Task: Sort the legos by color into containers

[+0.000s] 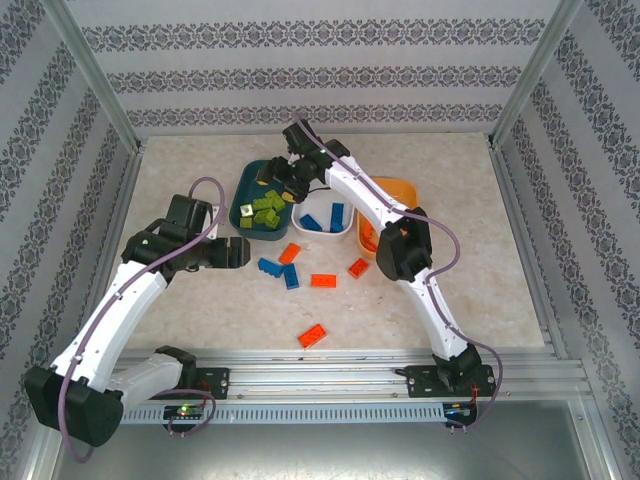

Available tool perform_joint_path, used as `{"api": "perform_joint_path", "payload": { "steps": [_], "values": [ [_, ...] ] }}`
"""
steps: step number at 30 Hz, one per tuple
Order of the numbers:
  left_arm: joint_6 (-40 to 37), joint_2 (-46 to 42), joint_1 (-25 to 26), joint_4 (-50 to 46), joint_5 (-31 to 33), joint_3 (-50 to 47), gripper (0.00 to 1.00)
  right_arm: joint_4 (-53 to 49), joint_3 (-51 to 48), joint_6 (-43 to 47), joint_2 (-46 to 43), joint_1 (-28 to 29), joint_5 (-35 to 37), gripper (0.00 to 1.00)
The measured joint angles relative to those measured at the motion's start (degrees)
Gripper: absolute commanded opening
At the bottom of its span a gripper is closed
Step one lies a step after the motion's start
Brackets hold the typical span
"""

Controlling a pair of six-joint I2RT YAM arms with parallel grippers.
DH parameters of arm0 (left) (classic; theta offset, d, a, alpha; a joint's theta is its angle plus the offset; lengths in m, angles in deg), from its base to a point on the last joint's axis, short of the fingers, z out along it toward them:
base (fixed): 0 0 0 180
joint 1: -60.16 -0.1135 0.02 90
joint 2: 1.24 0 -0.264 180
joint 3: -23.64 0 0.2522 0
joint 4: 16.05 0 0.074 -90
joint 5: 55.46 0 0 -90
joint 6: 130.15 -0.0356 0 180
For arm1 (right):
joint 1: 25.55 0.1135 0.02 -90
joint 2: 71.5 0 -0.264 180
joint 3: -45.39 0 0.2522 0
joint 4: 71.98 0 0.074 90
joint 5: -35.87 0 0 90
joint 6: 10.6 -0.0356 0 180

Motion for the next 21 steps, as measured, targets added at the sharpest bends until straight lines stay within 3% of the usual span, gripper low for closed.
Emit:
{"api": "perform_joint_path", "payload": {
  "steps": [4,12,21],
  "values": [
    [0.0,-0.1,-0.2,0.0,-0.8,-1.0,0.85,-1.0,-7.6,3.6,-5.1,-0.3,0.1,0.74],
    [2.3,2.1,-0.4,1.4,-2.1,-1.4,0.84,-3.1,-31.0,17.4,-23.9,1.7,0.5,0.72],
    [7.8,1.6,-7.0,5.6,-5.4,-2.3,0.84,-7.8,-32.0,33.4,-24.4,12.4,7.0,0.69]
  ]
}}
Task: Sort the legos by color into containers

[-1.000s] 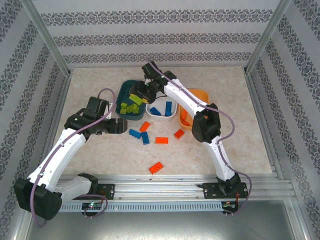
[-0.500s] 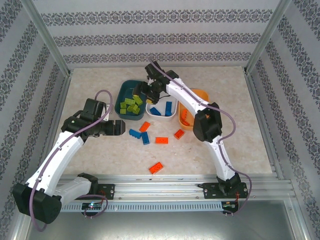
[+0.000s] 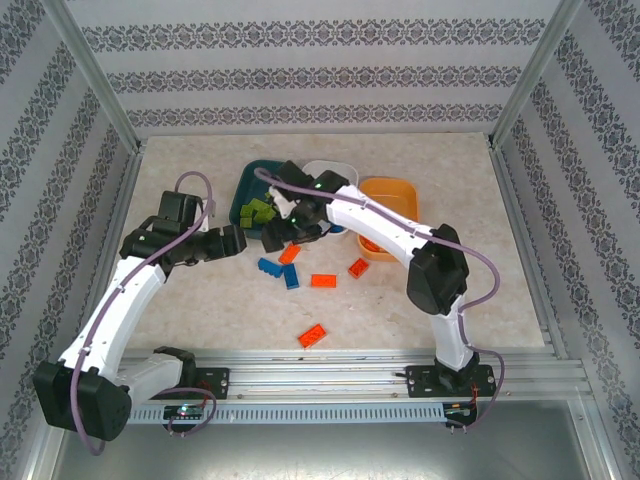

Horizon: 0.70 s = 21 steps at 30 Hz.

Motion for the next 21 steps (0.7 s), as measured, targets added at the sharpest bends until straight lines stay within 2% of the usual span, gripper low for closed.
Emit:
{"api": "perform_joint_path", "payload": {
  "steps": [11,21],
  "values": [
    [2.6,-6.6,-2.9,-1.2,-1.0,-4.4,0.85,-2.0,10.1,8.3,13.4,2.1,2.1,0.66],
    [2.1,-10.5,-3.4,-6.2,1.0,-5.8,0.85,-4.9,18.6,8.9,20.7,3.6,2.4,0.61]
  ]
}}
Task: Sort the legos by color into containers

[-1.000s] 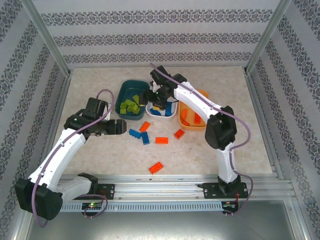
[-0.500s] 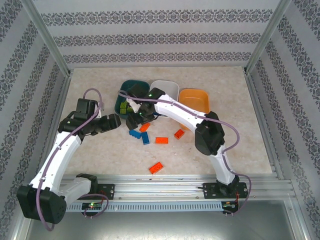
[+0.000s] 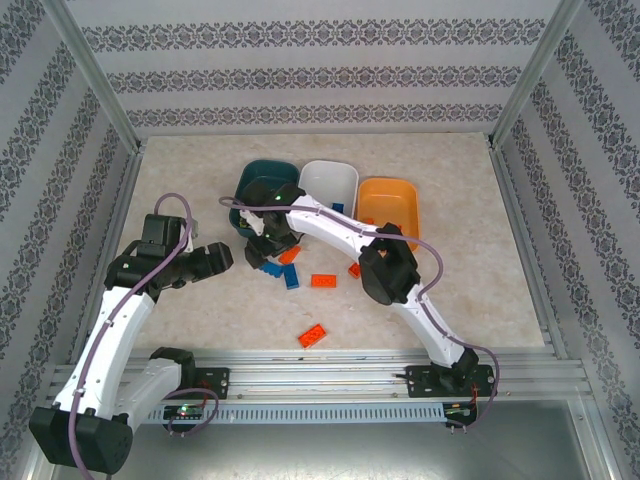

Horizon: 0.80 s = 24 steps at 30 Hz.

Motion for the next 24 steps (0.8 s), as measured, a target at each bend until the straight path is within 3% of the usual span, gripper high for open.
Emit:
{"api": "perform_joint_path", "payload": {
  "steps": [16,24],
  "values": [
    [-0.1,0.0,0.0,-0.7,0.0,-0.6,0.88,-3.6,5.0,-0.1,4.4,1.7,2.9,0.47],
    [-0.2,0.1,0.0,-0.7,0.0,-0.6,0.88,-4.3,5.0,-0.1,4.4,1.7,5.9,0.5]
  ]
}}
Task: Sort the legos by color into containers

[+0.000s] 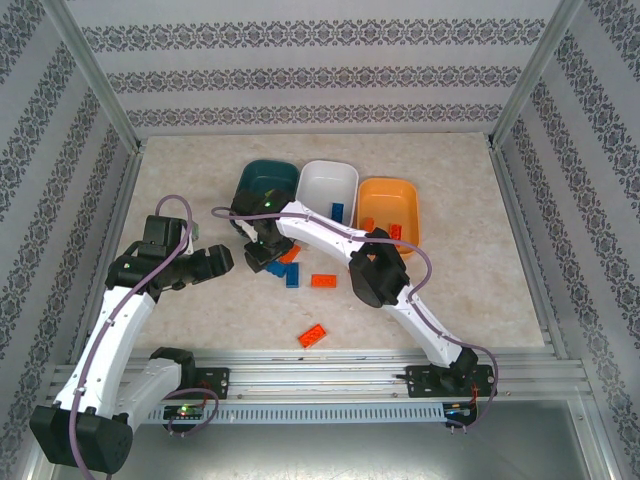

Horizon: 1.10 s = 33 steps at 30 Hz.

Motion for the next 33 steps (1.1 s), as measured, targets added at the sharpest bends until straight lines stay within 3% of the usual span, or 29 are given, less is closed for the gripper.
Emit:
{"api": "perform_joint_path", "payload": {
  "steps": [15,25,33],
  "values": [
    [0.0,0.8,0.0,0.0,0.0,0.0,0.88,-0.6,-0.4,-0.2,0.0,-0.1,1.6,0.55],
    [0.0,1.4,0.0,0.0,0.0,0.0,0.88,1.6,-4.9,-1.5,-0.1,-0.3,-3.4,0.56],
    [0.0,1.8,0.0,0.0,0.0,0.0,0.88,4.0,-6.7,-2.0,-0.6,-0.3,-3.7,0.45]
  ]
}}
